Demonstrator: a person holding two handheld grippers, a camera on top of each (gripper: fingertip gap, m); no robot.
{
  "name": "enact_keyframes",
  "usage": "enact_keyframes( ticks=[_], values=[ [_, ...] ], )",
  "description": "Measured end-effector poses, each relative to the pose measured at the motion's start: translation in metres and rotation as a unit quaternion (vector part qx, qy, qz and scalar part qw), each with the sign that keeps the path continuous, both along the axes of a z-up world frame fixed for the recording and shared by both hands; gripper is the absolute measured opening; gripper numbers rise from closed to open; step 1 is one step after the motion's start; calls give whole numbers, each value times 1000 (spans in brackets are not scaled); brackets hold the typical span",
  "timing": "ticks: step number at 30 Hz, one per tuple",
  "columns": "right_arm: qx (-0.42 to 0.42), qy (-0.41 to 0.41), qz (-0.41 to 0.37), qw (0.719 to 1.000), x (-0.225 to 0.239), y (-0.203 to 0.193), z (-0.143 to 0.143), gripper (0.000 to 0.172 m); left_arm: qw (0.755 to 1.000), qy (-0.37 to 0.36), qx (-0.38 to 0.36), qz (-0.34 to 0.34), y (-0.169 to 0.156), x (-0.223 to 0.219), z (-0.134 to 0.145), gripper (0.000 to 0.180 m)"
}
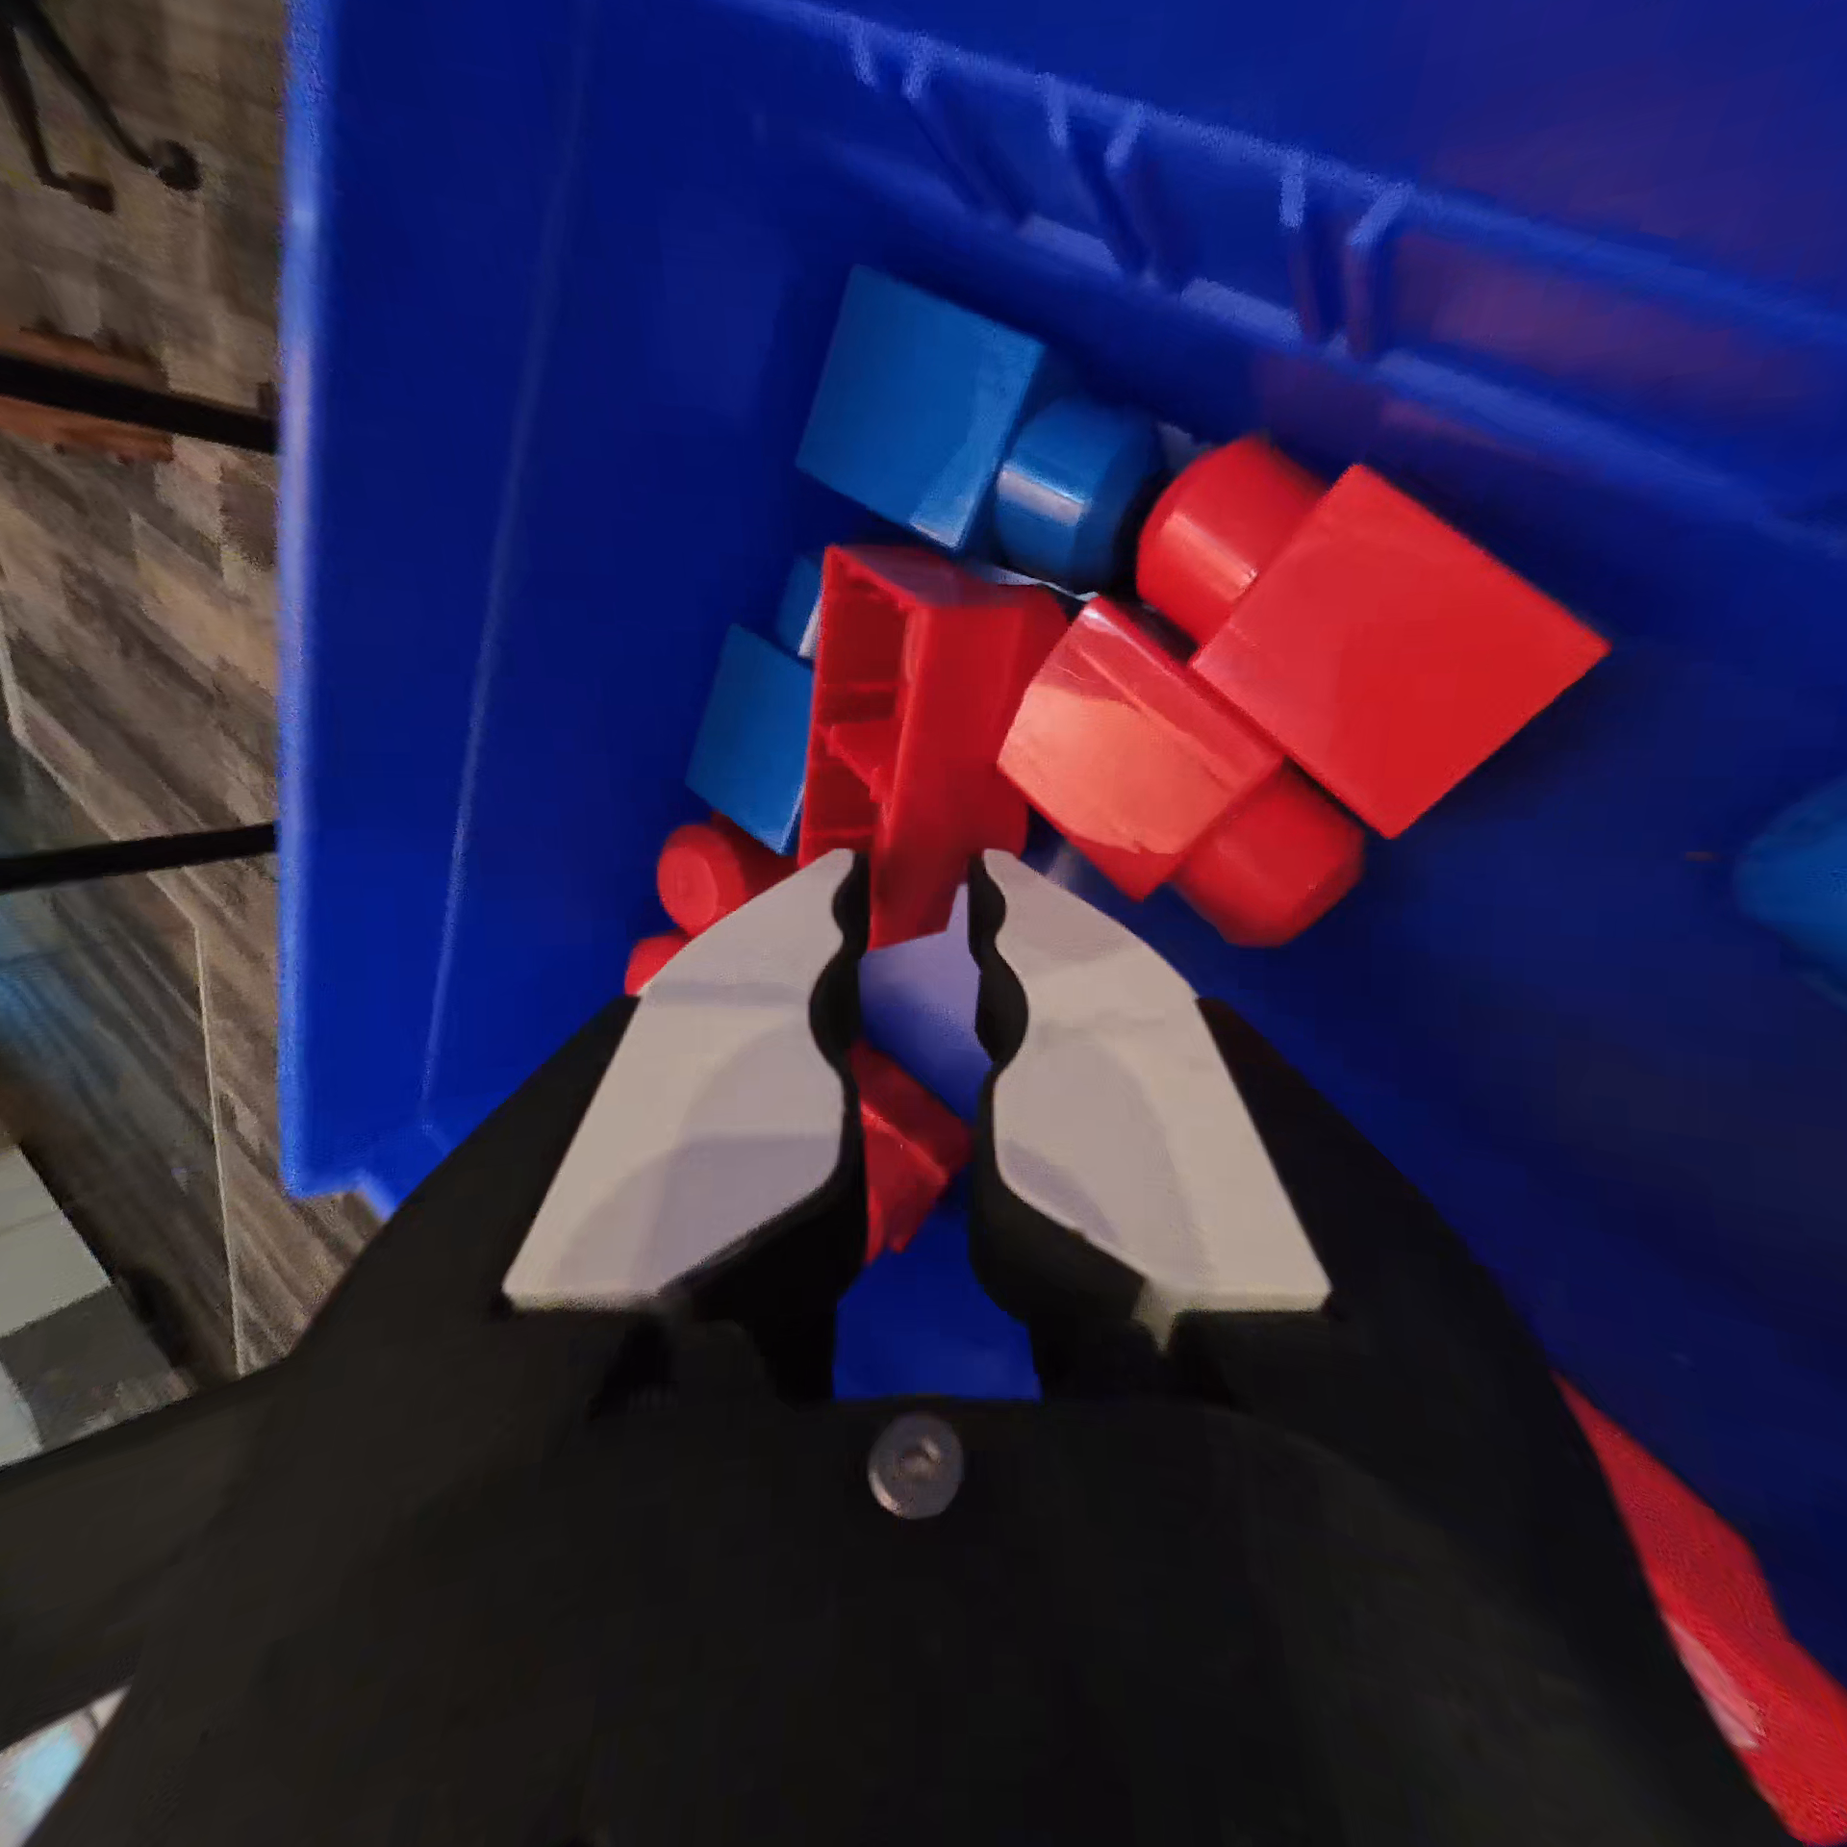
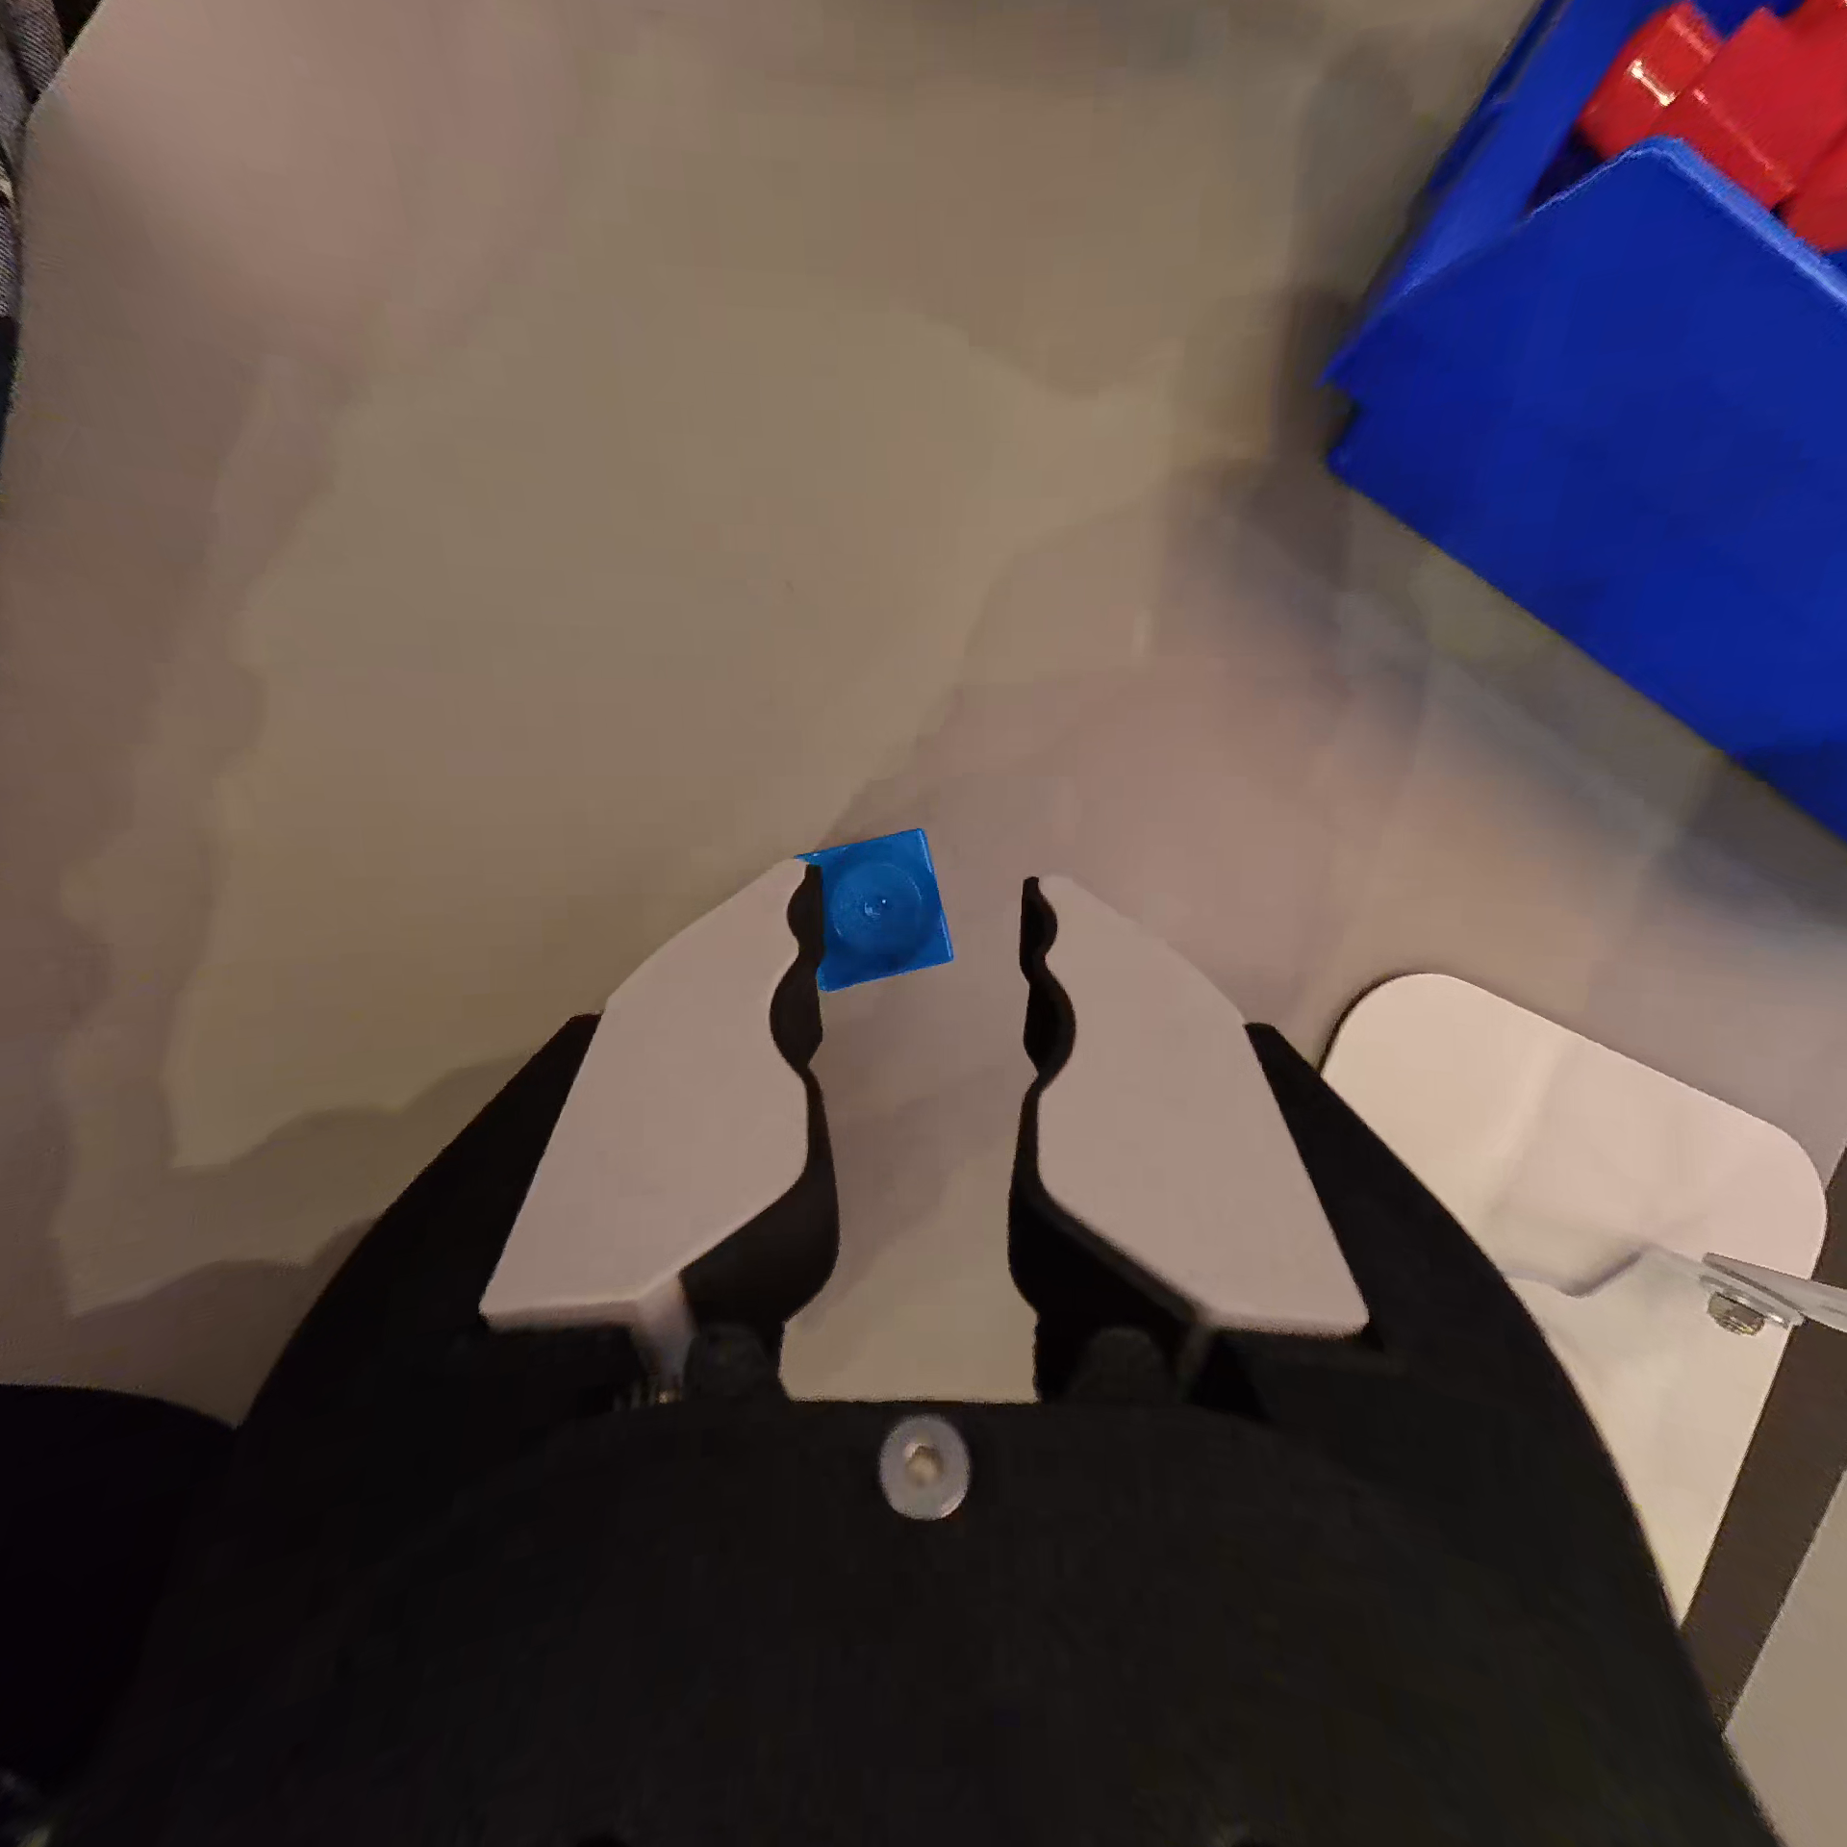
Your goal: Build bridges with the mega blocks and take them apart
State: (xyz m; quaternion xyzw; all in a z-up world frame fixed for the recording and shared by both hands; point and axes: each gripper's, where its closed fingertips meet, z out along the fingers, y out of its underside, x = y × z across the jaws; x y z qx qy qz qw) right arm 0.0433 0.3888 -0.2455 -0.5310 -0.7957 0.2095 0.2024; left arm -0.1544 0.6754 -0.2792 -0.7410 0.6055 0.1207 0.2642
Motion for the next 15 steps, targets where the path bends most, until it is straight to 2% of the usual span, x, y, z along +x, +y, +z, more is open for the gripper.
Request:
enact_keyframes(
  ticks=[5, 8, 10, 12, 15],
  values=[
    [5, 6, -6, 1000, 0, 4, 2, 35, 1000, 9, -10, -14, 5, 5, -18, 4],
    [10, 41, -35, 999, -3, 16, 15, 34, 1000, -1, -4, 0, -1, 0, -15, 3],
    [9, 72, -53, 996, -4, 23, 27, 37, 999, -42, 6, 23, -8, -2, 0, 4],
    [19, 112, -83, 990, -8, 36, 42, 38, 992, -111, 29, 46, -19, 0, 30, 3],
    [20, 191, -134, 972, -17, 52, 68, 47, 964, -263, 32, 20, -68, 32, 91, 3]
  ],
)
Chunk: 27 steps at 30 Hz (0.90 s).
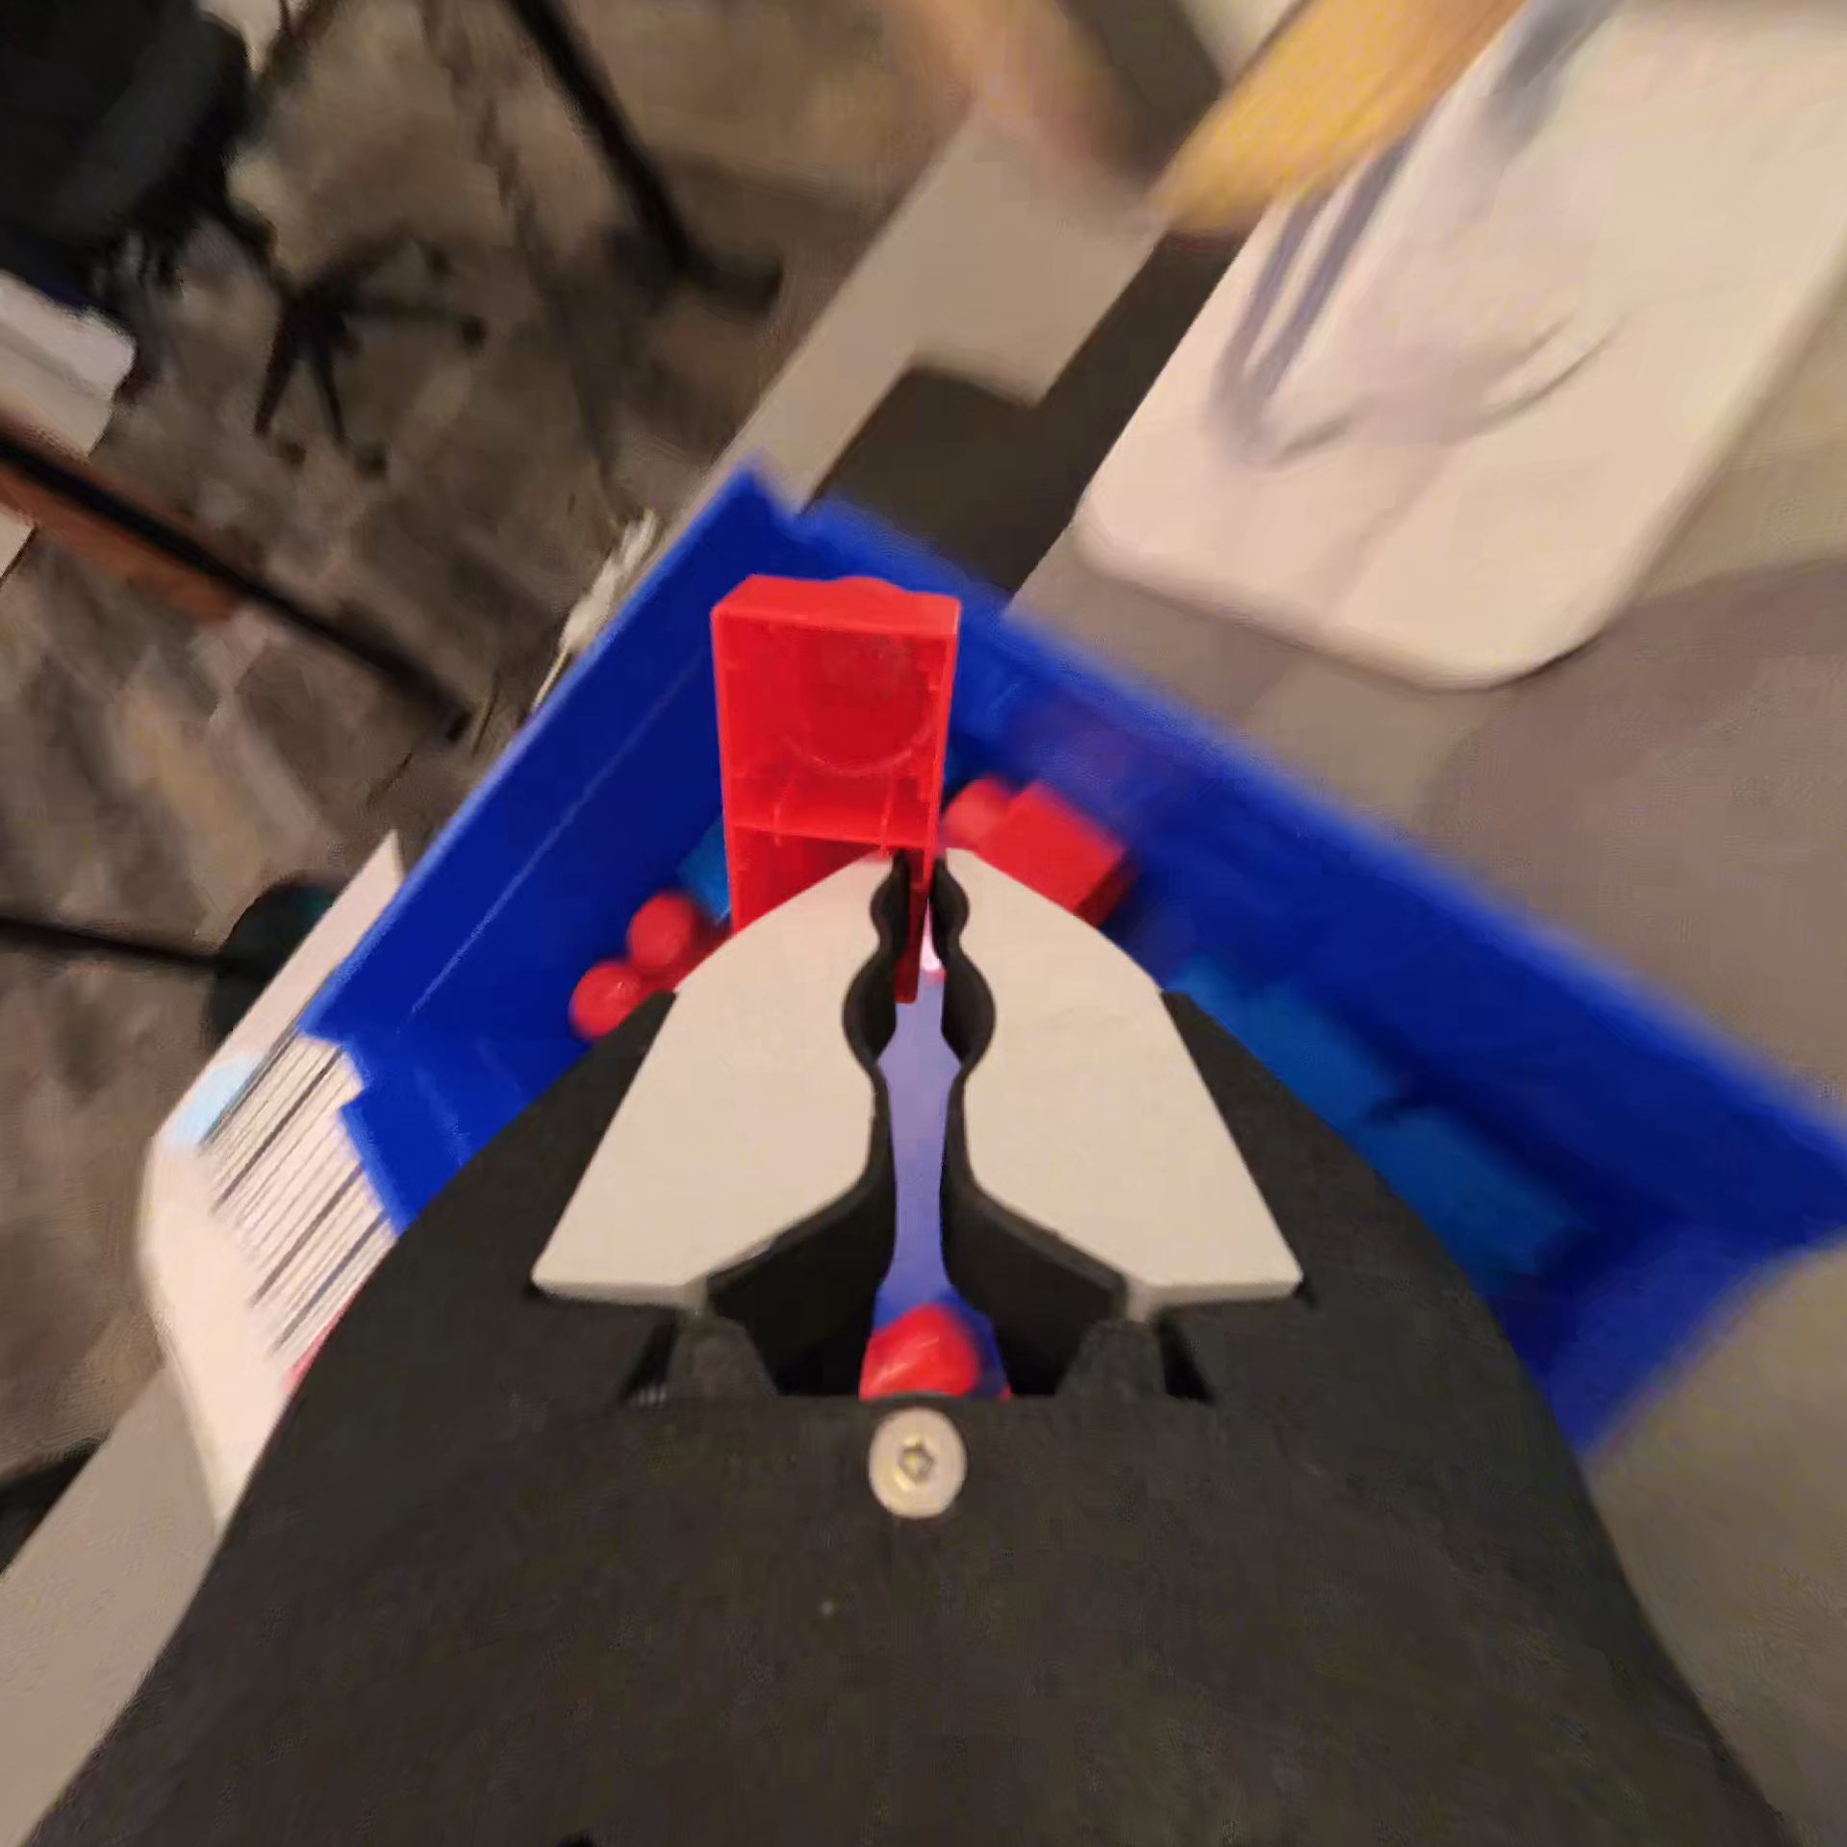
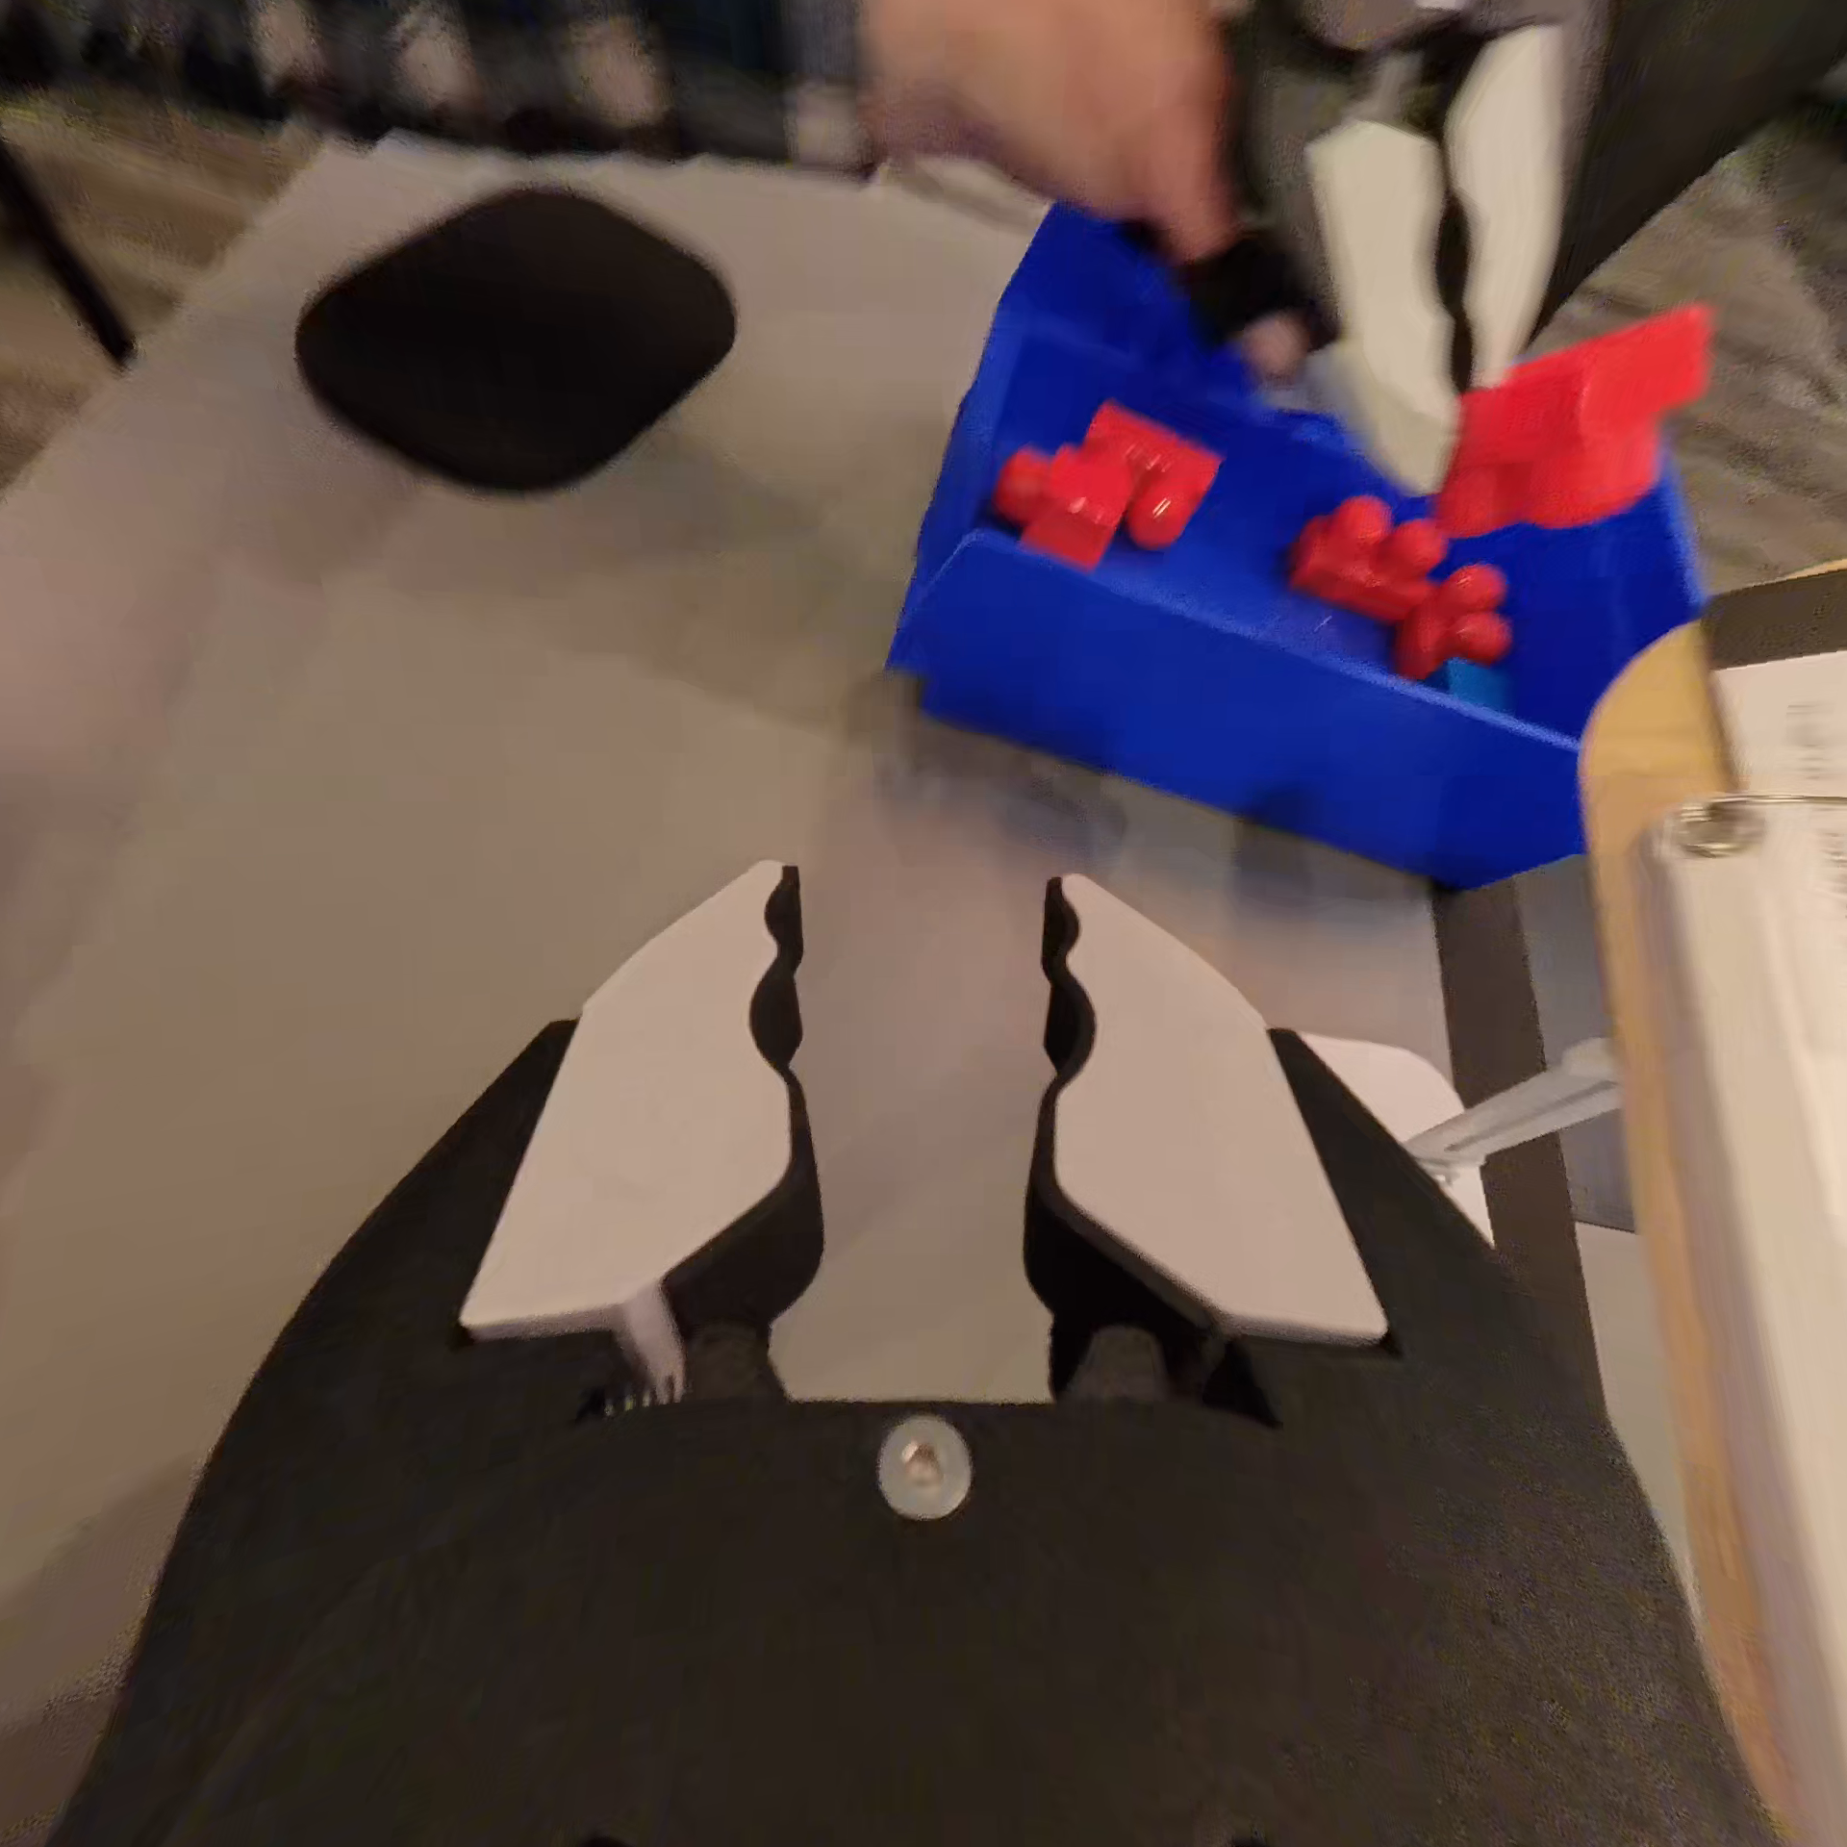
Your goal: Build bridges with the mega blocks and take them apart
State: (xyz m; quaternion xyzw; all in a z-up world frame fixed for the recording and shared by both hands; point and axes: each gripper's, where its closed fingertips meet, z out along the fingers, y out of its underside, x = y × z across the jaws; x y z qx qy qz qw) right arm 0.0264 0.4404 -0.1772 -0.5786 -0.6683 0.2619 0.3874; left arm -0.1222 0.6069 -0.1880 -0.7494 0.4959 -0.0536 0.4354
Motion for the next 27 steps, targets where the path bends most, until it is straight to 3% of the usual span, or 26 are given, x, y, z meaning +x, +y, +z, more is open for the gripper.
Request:
enact_keyframes(
  ticks=[3, 7, 11, 14, 16, 20, 22, 24, 27],
  values=[
    [-26, 89, -36, 995, -8, 8, 26, 60, 994, -70, 25, -81, -73, 48, 42, 3],
    [-91, 206, -24, 974, -17, -1, 58, 65, 980, -130, 12, -149, -153, 109, 51, 3],
    [-121, 231, 28, 965, -18, -21, 70, 37, 966, -175, -3, -188, -195, 145, 48, 4],
    [-112, 176, 53, 977, -7, -27, 67, 36, 956, -215, -40, -197, -204, 153, 45, 5],
    [-105, 109, 61, 987, 9, -29, 60, 32, 961, -183, -26, -207, -202, 148, 42, 19],
    [-76, -112, 51, 989, 55, -28, 5, 30, 986, -79, 20, -143, -154, 110, 39, 34],
    [-42, -228, 57, 971, 77, -29, -31, 30, 993, -26, 34, -111, -124, 86, 30, 34],
    [-72, -337, 63, 937, 96, -39, -68, 31, 997, -5, 19, -80, -98, 67, 20, 34],
    [-139, -407, 106, 896, 107, -65, -97, 31, 999, 19, -4, -35, -57, 39, 5, 32]
  ],
)
